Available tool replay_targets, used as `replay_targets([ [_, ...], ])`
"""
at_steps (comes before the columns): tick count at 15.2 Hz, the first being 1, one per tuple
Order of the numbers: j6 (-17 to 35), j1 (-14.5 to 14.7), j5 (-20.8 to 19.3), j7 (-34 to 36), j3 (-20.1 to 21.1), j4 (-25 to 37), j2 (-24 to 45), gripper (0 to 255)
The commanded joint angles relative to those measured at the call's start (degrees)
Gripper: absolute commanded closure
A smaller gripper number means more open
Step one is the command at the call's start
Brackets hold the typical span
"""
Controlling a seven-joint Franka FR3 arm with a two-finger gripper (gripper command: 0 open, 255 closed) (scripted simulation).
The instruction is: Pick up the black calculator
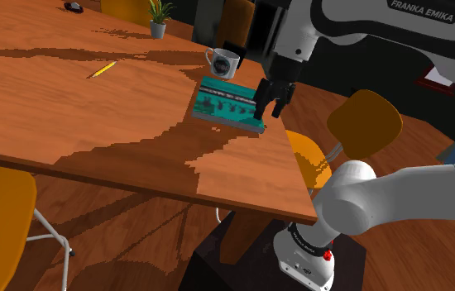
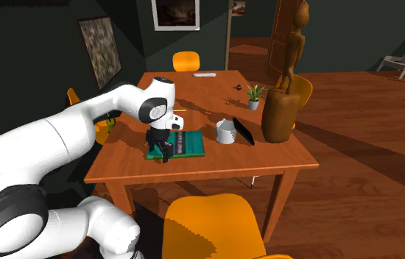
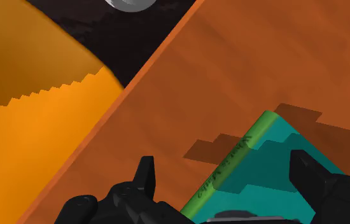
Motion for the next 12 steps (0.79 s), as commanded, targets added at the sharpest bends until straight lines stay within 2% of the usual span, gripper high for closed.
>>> replay_targets([
  [1, 0.0, 0.0, 0.0, 0.0, 0.0, 0.0, 0.0, 0],
  [12, 8.6, -1.7, -18.2, -13.6, -1.4, 10.9, 15.1, 0],
])
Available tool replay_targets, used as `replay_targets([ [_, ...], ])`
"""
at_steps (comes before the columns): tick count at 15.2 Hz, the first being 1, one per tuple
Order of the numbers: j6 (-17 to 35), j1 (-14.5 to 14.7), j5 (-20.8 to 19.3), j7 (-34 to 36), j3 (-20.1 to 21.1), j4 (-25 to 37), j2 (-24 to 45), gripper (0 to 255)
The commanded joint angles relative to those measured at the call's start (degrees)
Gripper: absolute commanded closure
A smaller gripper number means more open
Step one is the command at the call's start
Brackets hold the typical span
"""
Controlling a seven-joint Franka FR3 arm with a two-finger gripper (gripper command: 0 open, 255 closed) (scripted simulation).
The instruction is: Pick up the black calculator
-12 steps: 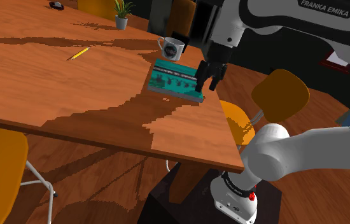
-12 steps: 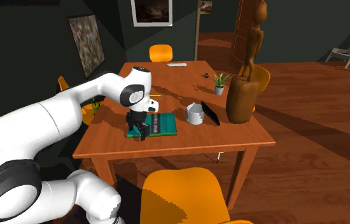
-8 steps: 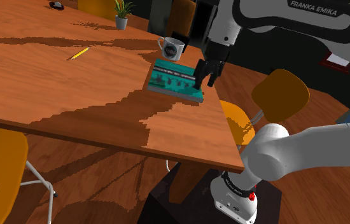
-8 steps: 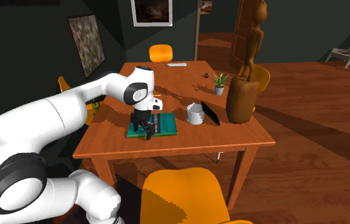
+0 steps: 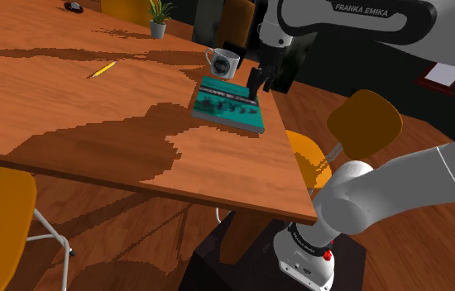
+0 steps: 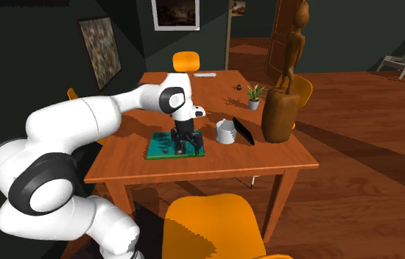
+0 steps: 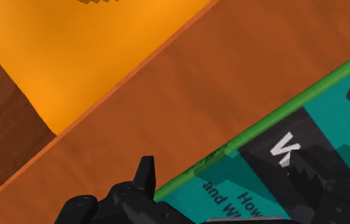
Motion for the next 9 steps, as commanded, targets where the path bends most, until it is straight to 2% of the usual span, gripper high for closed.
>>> replay_targets([
  [1, 1.8, -0.2, -3.1, -2.0, 0.1, 2.3, 3.0, 0],
  [9, 8.0, -1.2, -14.6, -8.8, 0.4, 12.9, 13.9, 0],
])
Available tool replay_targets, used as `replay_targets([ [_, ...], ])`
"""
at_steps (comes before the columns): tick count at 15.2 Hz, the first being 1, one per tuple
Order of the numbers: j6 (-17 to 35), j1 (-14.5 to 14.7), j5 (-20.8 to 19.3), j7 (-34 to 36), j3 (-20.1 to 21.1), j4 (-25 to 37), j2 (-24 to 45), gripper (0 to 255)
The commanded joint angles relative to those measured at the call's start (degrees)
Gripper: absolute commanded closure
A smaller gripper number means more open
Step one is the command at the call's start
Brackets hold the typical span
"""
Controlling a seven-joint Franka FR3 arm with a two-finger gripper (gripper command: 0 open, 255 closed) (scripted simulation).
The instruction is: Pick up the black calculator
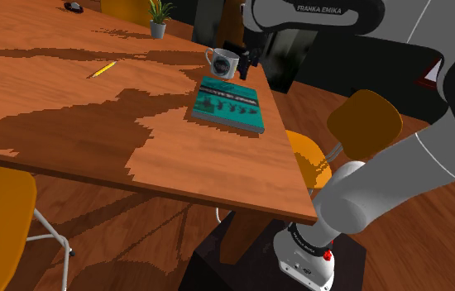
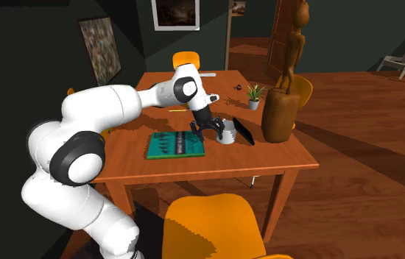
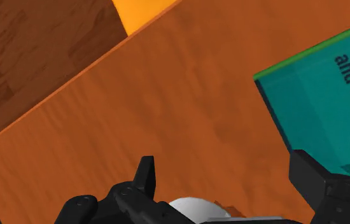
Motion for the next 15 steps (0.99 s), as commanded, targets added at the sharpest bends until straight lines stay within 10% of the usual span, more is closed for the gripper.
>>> replay_targets([
  [1, 1.7, -0.3, -3.0, -1.7, 0.0, 2.5, 2.5, 0],
  [15, 9.6, -0.2, -18.9, -8.4, 1.3, 19.9, 18.0, 0],
])
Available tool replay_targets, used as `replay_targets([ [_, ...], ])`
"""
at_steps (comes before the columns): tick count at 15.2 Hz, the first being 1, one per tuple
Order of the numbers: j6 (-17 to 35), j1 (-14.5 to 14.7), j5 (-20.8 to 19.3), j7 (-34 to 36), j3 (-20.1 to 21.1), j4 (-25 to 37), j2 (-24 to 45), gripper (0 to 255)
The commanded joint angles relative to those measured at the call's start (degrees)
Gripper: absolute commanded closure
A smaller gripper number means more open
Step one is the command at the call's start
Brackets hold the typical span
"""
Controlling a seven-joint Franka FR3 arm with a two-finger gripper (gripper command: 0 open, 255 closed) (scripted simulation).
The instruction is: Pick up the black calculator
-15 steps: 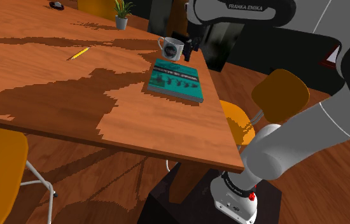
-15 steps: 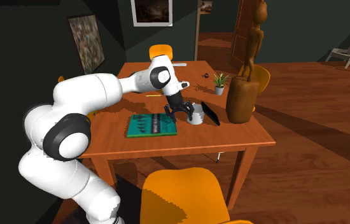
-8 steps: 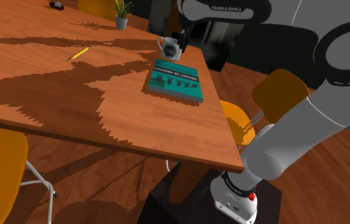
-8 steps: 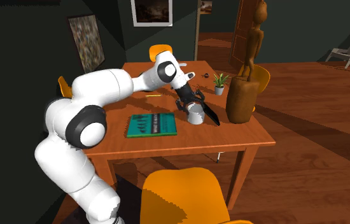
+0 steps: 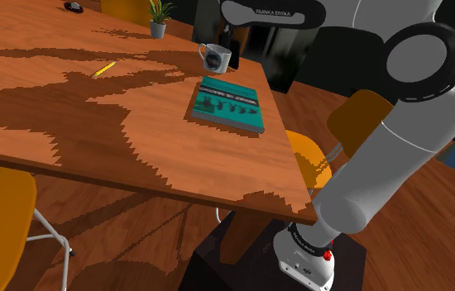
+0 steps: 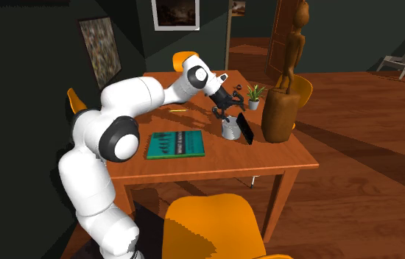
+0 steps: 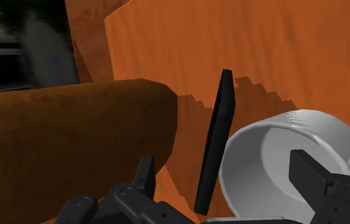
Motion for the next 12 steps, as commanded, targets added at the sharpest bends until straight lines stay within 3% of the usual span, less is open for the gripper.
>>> replay_targets([
  [1, 1.2, 0.0, -0.6, 0.7, -0.1, -1.0, 0.2, 0],
  [7, 3.7, -0.2, -1.5, 2.8, -0.2, -4.4, 0.0, 0],
  [8, 3.7, -0.1, -1.6, 3.0, -0.1, -4.4, 0.1, 255],
  [12, 3.9, -0.2, -1.6, 3.2, -0.2, -4.3, 0.4, 255],
])
